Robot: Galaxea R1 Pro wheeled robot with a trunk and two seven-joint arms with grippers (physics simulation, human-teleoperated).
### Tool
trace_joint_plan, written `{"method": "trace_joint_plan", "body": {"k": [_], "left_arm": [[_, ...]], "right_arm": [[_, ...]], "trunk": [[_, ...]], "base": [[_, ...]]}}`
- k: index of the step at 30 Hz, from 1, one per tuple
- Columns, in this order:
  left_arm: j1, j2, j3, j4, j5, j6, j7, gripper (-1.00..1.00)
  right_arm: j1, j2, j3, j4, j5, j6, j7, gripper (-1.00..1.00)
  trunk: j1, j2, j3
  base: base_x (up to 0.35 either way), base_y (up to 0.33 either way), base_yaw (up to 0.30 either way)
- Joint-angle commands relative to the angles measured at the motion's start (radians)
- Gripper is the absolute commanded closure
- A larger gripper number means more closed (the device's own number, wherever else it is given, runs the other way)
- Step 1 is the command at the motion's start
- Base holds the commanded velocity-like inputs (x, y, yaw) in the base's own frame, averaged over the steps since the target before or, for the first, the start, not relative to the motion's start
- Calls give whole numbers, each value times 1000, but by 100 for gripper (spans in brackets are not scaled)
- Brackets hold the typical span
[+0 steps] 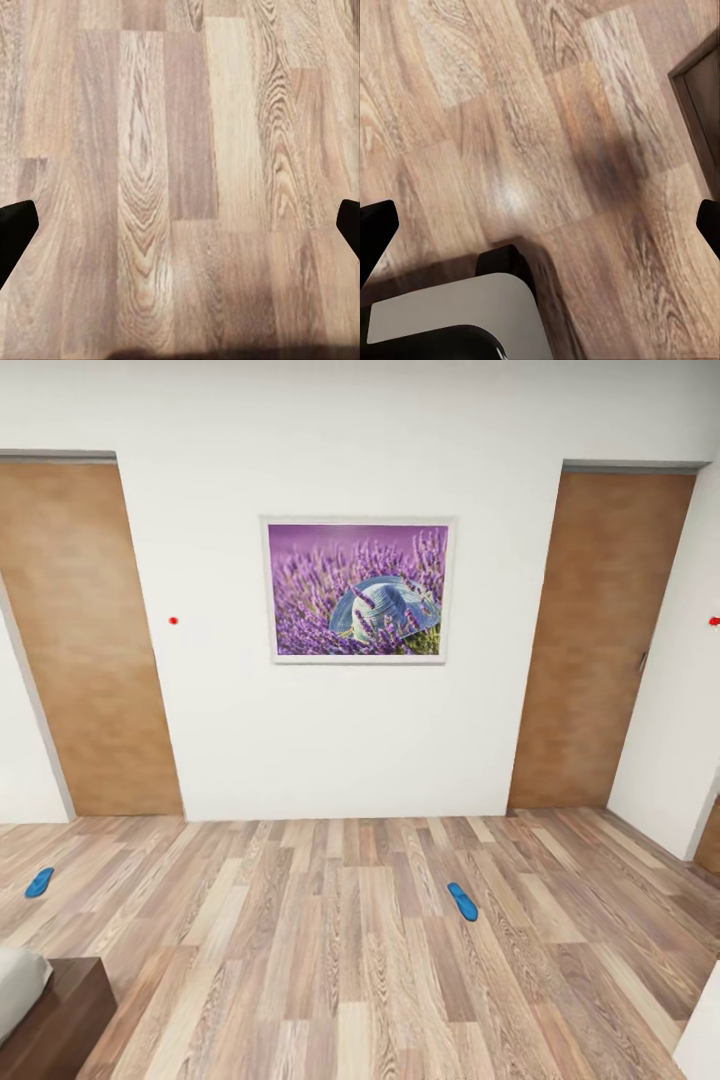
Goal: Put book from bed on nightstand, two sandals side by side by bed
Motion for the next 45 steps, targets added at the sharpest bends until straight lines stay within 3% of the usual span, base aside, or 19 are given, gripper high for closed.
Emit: {"method": "trace_joint_plan", "body": {"k": [1, 28, 45], "left_arm": [[0, 0, 0, 0, 1, -3, -1, -100], [0, 0, 0, 0, 1, -3, 0, -100], [0, 0, 0, 0, -2, -4, -1, -100]], "right_arm": [[-1, 0, -2, 1, -10, -1, 6, -100], [0, 1, -1, 2, -9, -1, 7, -100], [0, 1, 2, 11, -6, -3, 8, -100]], "trunk": [[0, -1, -1], [0, -1, -1], [0, -1, -1]], "base": [[0, 0, -198], [0, 0, -185], [0, 0, -19]]}}
